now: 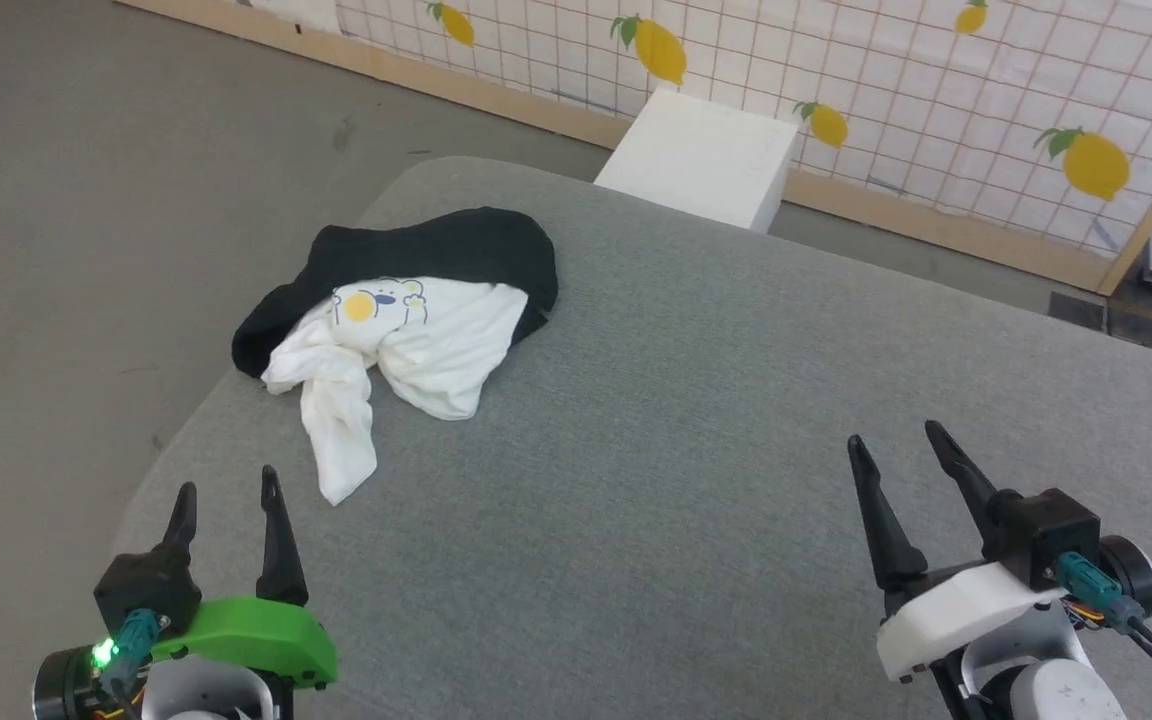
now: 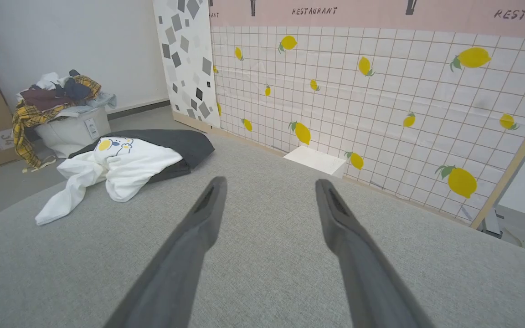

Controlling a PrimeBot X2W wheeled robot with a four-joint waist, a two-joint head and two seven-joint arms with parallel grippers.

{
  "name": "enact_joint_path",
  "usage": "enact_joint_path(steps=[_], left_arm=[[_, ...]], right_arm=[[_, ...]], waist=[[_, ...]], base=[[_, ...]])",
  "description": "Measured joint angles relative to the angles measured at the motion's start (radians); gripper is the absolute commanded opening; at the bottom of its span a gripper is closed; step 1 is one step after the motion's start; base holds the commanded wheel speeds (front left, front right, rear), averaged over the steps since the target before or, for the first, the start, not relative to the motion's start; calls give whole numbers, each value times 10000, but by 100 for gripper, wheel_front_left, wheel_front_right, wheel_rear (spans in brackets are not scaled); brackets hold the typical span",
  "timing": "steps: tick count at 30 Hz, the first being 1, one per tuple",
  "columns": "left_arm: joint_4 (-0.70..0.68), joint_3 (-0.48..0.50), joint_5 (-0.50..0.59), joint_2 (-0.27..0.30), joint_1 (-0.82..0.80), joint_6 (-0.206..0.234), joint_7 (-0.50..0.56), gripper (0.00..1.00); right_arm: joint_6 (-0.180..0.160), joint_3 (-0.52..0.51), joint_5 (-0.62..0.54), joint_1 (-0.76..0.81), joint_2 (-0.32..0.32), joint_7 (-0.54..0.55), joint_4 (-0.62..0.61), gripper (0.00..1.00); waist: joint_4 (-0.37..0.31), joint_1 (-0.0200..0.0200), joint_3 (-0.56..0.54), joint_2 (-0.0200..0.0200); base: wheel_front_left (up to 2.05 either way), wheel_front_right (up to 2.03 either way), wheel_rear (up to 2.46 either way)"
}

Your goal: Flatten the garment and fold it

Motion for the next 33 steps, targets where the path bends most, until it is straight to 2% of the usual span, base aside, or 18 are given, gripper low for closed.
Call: enact_joint_path(steps=[20,33], left_arm=[[27,-84,-583,318,18,435,-221,100],[163,-65,-1139,502,-15,631,-512,100]], right_arm=[[-2,171,184,-139,4,-253,167,100],[-2,272,249,-460,17,-351,268,100]], waist=[[965,0,-6,0],[1200,0,387,0]], base=[[0,0,0],[0,0,0]])
